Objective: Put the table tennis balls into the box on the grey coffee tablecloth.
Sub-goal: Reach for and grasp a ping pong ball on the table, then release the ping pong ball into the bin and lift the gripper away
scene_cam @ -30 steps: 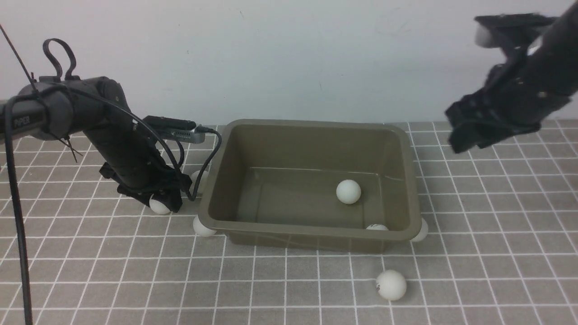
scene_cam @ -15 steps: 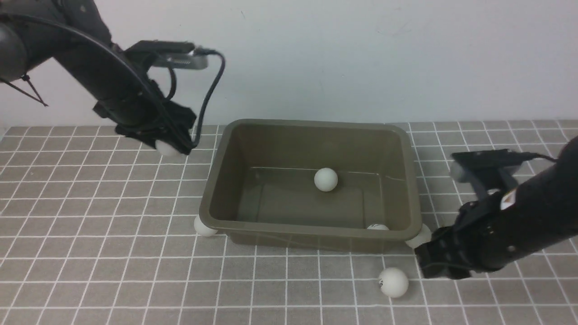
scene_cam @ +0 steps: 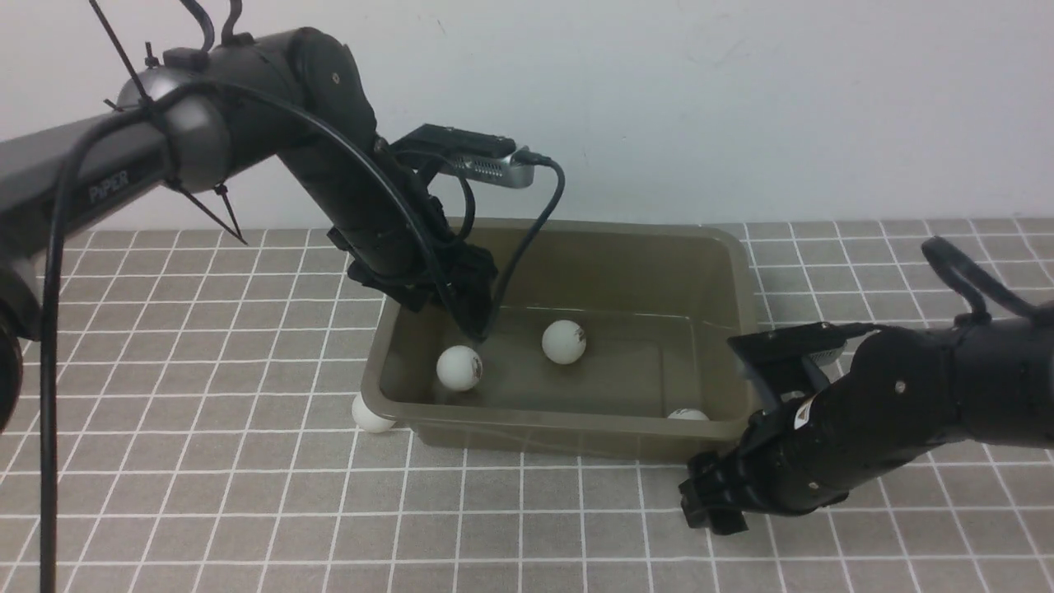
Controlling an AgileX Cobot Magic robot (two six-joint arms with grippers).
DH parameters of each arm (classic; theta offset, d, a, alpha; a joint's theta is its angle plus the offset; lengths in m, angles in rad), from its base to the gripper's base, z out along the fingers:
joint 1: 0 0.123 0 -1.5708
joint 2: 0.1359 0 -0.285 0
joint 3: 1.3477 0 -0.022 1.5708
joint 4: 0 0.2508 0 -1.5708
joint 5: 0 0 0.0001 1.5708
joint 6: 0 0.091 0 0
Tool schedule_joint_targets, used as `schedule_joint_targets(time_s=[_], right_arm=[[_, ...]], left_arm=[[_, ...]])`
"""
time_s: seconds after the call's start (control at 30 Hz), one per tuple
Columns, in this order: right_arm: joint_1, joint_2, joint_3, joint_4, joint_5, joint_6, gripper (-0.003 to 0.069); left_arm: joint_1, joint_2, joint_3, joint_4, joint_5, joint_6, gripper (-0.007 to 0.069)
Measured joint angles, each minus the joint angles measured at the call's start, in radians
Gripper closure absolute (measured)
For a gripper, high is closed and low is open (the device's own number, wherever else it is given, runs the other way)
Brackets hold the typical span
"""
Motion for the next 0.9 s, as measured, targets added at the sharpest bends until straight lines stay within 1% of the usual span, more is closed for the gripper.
schedule_joint_targets(time_s=[0.07,0.1,0.13,0.2,0.23,0.27,0.3,0.37,0.43,0.47,0.53,0.57,0.63,0.7,0.77,0.8,0.83,0.87,0.9], right_arm=[[0.000,0.001,0.000,0.000,-0.004,0.000,0.0224],[0.000,-0.002,0.000,0.001,0.001,0.000,0.0314],[0.000,-0.008,0.000,0.001,0.014,0.000,0.0302],[0.000,-0.045,0.000,0.000,0.075,0.000,0.0295],[0.000,-0.069,0.000,0.000,0.108,0.000,0.0295],[0.000,-0.107,0.000,0.000,0.152,-0.001,0.0295],[0.000,-0.151,0.000,0.000,0.194,-0.003,0.0295],[0.000,-0.236,0.000,0.006,0.249,-0.003,0.0295],[0.000,-0.299,-0.005,0.007,0.269,-0.003,0.0295],[0.001,-0.347,-0.017,0.007,0.260,-0.001,0.0295],[0.001,-0.382,-0.058,0.005,0.206,0.000,0.0295],[0.001,-0.383,-0.063,0.003,0.200,0.000,0.0295],[0.001,-0.357,-0.140,-0.014,0.158,0.000,0.0295],[0.001,-0.297,-0.211,-0.022,0.158,0.000,0.0295],[0.001,-0.217,-0.300,-0.030,0.184,0.001,0.0288],[0.001,-0.167,-0.346,-0.037,0.207,0.004,0.0270],[0.001,-0.159,-0.353,-0.038,0.210,0.005,0.0265],[0.001,-0.121,-0.388,-0.044,0.232,0.011,0.0232],[0.001,-0.064,-0.447,-0.054,0.272,0.018,0.0164]], left_arm=[[0.004,-0.007,-0.022,0.007,0.019,-0.015,0.0064],[0.012,-0.017,-0.047,0.021,0.042,-0.035,0.0106],[0.021,-0.030,-0.073,0.038,0.069,-0.049,0.0162],[0.045,-0.058,-0.099,0.079,0.110,-0.067,0.0317],[0.065,-0.079,-0.107,0.105,0.133,-0.078,0.0439],[0.085,-0.100,-0.110,0.119,0.147,-0.084,0.0503],[0.120,-0.120,-0.110,0.134,0.162,-0.091,0.0564],[0.173,-0.147,-0.099,0.138,0.171,-0.098,0.0603],[0.225,-0.165,-0.072,0.138,0.174,-0.099,0.0620],[0.265,-0.171,-0.030,0.134,0.174,-0.094,0.0628],[0.301,-0.166,0.041,0.115,0.174,-0.079,0.0629],[0.305,-0.165,0.049,0.110,0.174,-0.075,0.0629],[0.313,-0.139,0.130,0.070,0.168,-0.059,0.0629],[0.305,-0.113,0.187,0.026,0.141,-0.045,0.0623],[0.287,-0.082,0.211,-0.006,0.112,-0.026,0.0594],[0.273,-0.062,0.215,-0.016,0.100,-0.012,0.0561],[0.271,-0.060,0.215,-0.017,0.098,-0.010,0.0555],[0.258,-0.048,0.216,-0.021,0.092,0.003,0.0524],[0.230,-0.032,0.216,-0.022,0.085,0.022,0.0443]])
